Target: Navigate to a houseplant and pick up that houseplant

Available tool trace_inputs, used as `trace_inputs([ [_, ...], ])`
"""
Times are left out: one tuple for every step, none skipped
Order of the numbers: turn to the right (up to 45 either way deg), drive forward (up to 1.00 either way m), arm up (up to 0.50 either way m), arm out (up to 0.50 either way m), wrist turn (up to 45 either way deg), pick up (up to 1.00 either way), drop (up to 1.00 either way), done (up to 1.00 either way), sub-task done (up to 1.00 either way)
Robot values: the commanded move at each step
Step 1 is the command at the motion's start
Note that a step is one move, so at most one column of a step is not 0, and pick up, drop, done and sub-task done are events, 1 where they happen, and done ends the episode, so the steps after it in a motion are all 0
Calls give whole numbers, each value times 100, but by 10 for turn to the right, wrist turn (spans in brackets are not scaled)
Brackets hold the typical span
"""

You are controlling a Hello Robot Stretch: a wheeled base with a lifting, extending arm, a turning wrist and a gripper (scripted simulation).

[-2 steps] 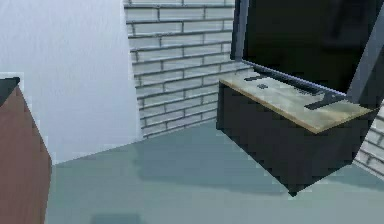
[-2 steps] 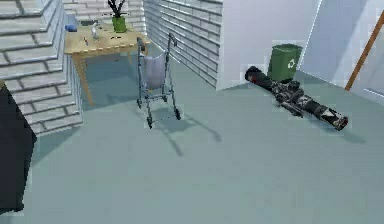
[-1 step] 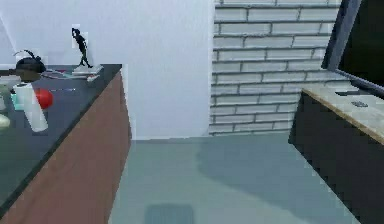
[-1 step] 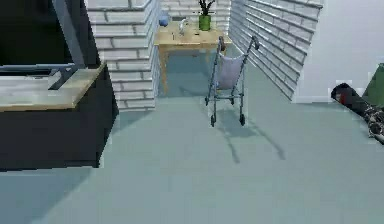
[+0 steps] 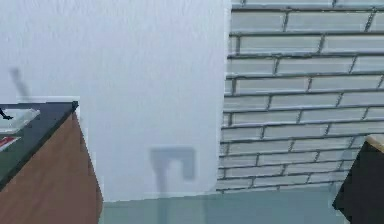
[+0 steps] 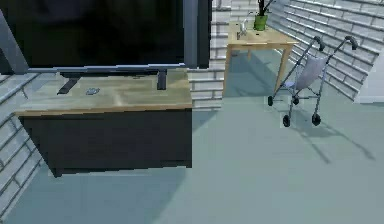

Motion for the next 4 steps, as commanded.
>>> trace_inputs([
  [-270, 0, 0, 0, 0, 0, 0, 0, 0],
  [0, 70, 0, 0, 0, 0, 0, 0, 0],
  [450, 0, 0, 0, 0, 0, 0, 0, 0],
  [450, 0, 0, 0, 0, 0, 0, 0, 0],
])
